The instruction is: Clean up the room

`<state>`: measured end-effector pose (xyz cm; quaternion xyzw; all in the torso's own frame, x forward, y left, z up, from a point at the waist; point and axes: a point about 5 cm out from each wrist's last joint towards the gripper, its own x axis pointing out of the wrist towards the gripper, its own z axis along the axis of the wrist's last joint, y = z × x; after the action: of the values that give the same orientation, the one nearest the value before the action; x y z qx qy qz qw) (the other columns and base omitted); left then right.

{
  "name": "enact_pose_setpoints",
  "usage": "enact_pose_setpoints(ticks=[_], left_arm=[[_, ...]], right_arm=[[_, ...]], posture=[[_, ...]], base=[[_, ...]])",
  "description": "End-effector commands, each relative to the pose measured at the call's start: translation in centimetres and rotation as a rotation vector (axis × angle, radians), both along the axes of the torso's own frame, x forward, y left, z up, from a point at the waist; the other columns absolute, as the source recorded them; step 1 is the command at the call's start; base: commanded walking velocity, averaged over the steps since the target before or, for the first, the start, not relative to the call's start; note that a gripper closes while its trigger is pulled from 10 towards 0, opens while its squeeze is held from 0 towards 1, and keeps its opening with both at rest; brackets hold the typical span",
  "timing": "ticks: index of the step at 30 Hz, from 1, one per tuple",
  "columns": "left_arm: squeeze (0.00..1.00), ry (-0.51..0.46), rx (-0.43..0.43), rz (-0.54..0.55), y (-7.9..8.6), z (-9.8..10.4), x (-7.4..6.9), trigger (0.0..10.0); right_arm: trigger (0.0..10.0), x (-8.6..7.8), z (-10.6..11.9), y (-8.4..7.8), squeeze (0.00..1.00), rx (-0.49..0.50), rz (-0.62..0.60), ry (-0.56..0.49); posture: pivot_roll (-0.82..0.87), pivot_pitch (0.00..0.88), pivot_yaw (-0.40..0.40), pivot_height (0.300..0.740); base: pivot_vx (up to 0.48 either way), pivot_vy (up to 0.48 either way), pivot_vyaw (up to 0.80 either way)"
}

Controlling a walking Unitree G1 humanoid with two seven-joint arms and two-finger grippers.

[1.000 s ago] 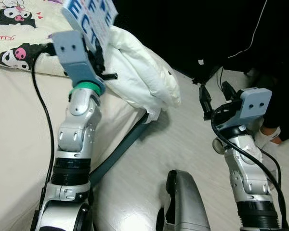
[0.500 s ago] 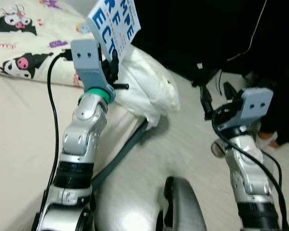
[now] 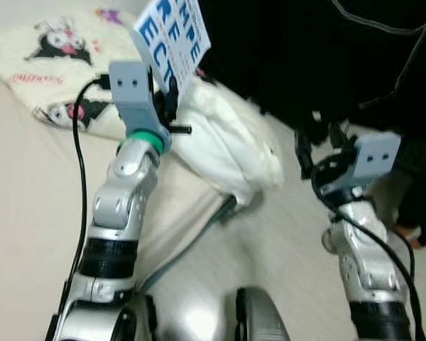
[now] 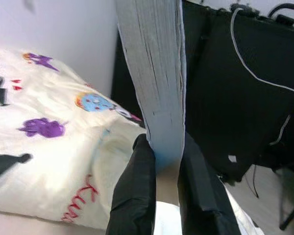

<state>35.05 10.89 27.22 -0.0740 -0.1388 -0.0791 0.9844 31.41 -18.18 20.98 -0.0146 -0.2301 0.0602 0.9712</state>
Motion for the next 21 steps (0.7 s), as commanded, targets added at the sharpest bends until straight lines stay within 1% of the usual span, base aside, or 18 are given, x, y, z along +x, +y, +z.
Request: enact_pose_setpoints(ticks=[1, 5, 6, 10, 11, 21], left_arm=[[0.0, -0.015, 0.005, -0.022, -0.36, 0.15, -0.19, 10.0], [0.0, -0.015, 0.009, -0.026, -0.43, 0.1, -0.16, 10.0], [0.0, -0.017, 0.014, -0.03, -0.5, 0.06, -0.14, 10.0], [0.0, -0.018, 0.015, -0.031, -0.52, 0.04, -0.12, 10.0], [0.0, -0.019, 0.02, -0.033, -0.56, -0.04, -0.13, 10.0], [0.0, -0.023, 0.047, -0.045, -0.76, -0.43, -0.19, 10.0]], right_arm=[[10.0, -0.15, -0.55, -0.31, 0.0, 0.001, -0.015, 0.021], [10.0, -0.13, -0.57, -0.32, 0.0, 0.002, -0.016, 0.022], [10.0, -0.11, -0.56, -0.34, 0.0, 0.002, -0.017, 0.022], [10.0, -0.1, -0.56, -0.35, 0.0, 0.003, -0.017, 0.022], [10.0, -0.01, -0.63, -0.42, 0.0, 0.021, -0.027, 0.029], [10.0, 0.07, -1.35, -0.48, 0.0, 0.061, -0.038, 0.049]], posture=[[-0.04, 0.117, 0.009, 0.684], [-0.04, 0.117, 0.009, 0.694], [-0.04, 0.112, 0.011, 0.704], [-0.04, 0.112, 0.011, 0.709], [-0.04, 0.112, 0.011, 0.709], [-0.04, 0.107, 0.011, 0.709]], base=[[0.0, 0.0, 0.0], [0.0, 0.0, 0.0], [0.0, 0.0, 0.0], [0.0, 0.0, 0.0], [0.0, 0.0, 0.0], [0.0, 0.0, 0.0]])
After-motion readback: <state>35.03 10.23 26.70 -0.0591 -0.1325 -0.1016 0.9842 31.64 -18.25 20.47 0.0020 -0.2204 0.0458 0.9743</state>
